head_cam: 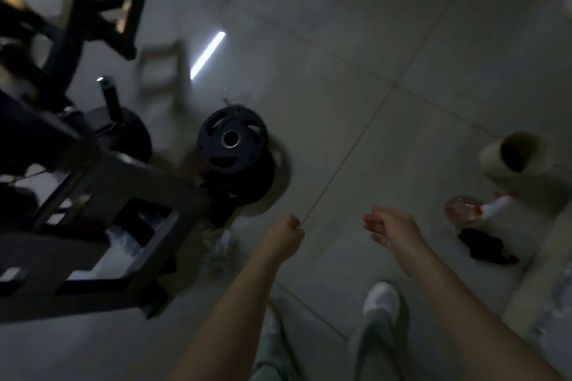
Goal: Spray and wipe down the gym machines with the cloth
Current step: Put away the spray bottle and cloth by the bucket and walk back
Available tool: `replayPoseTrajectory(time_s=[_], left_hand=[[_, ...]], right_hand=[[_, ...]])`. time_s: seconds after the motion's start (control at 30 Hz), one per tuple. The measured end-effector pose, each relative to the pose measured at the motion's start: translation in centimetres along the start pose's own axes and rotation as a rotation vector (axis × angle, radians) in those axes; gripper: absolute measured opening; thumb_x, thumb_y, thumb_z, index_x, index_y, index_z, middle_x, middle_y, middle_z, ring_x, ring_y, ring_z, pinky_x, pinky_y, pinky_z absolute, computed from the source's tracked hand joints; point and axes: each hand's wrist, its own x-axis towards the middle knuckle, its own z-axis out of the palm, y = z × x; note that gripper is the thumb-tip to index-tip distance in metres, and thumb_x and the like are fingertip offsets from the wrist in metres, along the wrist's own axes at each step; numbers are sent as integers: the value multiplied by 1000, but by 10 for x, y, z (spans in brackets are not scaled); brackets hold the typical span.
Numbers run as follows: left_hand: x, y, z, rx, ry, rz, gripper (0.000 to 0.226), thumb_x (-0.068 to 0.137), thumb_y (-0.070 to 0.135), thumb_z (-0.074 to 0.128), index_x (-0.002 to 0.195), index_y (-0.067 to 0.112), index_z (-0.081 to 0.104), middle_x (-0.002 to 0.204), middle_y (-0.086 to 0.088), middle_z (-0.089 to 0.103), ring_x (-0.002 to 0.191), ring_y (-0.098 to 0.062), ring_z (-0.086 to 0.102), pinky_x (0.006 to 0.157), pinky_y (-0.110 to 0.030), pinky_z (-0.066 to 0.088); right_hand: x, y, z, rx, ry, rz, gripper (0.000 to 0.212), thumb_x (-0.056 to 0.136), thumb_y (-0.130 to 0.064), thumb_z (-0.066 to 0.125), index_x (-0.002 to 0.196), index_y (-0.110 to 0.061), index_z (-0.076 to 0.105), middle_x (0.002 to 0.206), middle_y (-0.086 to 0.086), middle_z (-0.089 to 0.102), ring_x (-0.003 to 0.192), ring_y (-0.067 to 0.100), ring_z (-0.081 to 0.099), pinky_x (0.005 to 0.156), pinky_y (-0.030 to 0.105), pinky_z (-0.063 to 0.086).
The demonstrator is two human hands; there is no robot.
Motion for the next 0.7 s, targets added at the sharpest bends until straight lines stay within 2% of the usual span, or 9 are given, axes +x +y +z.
replayPoseTrajectory(time_s=[0.03, 0.1, 0.17, 0.33, 0.37, 0.43, 0.5, 0.6, 0.7], left_hand=[[2, -8, -1, 5, 15, 8, 22, 92, 13, 51, 110, 2, 57, 111, -21, 61, 105, -33, 58, 83, -33, 45], [0, -56, -10, 17, 39, -31, 9, 90, 11, 50, 85, 7, 55, 86, -15, 58, 88, -30, 56, 71, -31, 40], [2, -104, -13, 9, 67, -57, 19, 87, 8, 48, 69, 10, 42, 71, -12, 48, 76, -30, 51, 64, -32, 34], [2, -206, -8, 19, 54, -140, 19, 89, 11, 48, 73, 11, 38, 94, -23, 54, 94, -33, 55, 66, -33, 32], [9, -227, -5, 39, 58, -149, 16, 89, 12, 48, 75, 11, 40, 97, -21, 55, 98, -34, 55, 67, -33, 33], [23, -260, 5, 67, 49, -184, 13, 92, 14, 46, 97, 4, 51, 109, -20, 56, 104, -34, 53, 70, -31, 33], [38, -287, 17, 115, 44, -200, 28, 93, 16, 45, 116, 1, 48, 118, -19, 55, 108, -33, 52, 75, -31, 36], [67, -312, 30, 134, 39, -260, 36, 96, 19, 44, 129, 2, 45, 129, -20, 51, 118, -32, 50, 88, -31, 40], [104, -323, 40, 56, 93, -291, 44, 102, 18, 34, 142, -1, 34, 147, -21, 37, 133, -31, 40, 104, -32, 33]], right_hand=[[1, -1, 2, -19, 7, -20, 12, 96, -9, 45, 104, -8, 55, 83, 8, 62, 68, 14, 58, 63, 25, 42], [-1, 19, 35, -55, -35, -36, 11, 96, -10, 46, 103, -8, 54, 84, 8, 62, 69, 14, 58, 64, 25, 42], [-3, 41, 66, -75, -60, -32, 10, 97, -12, 46, 100, -9, 55, 82, 5, 61, 71, 14, 58, 66, 25, 43], [-1, 107, 131, -80, -115, -9, 18, 96, -11, 45, 82, -17, 55, 81, 4, 61, 71, 13, 58, 66, 25, 43], [4, 123, 144, -102, -127, -1, 20, 96, -10, 45, 81, -17, 55, 80, 4, 61, 71, 13, 58, 66, 25, 43], [17, 149, 162, -110, -150, 21, 22, 96, -7, 43, 79, -15, 54, 78, 5, 60, 70, 14, 57, 65, 24, 42], [34, 177, 174, -136, -168, 46, 21, 96, -4, 41, 81, -12, 54, 77, 5, 59, 69, 14, 56, 63, 24, 41], [65, 210, 186, -202, -177, 72, 17, 95, -2, 41, 87, -8, 55, 77, 6, 59, 67, 14, 55, 59, 24, 38], [100, 232, 191, -300, -183, 67, 18, 94, -2, 43, 104, -7, 57, 74, 5, 59, 61, 12, 55, 55, 24, 37]])
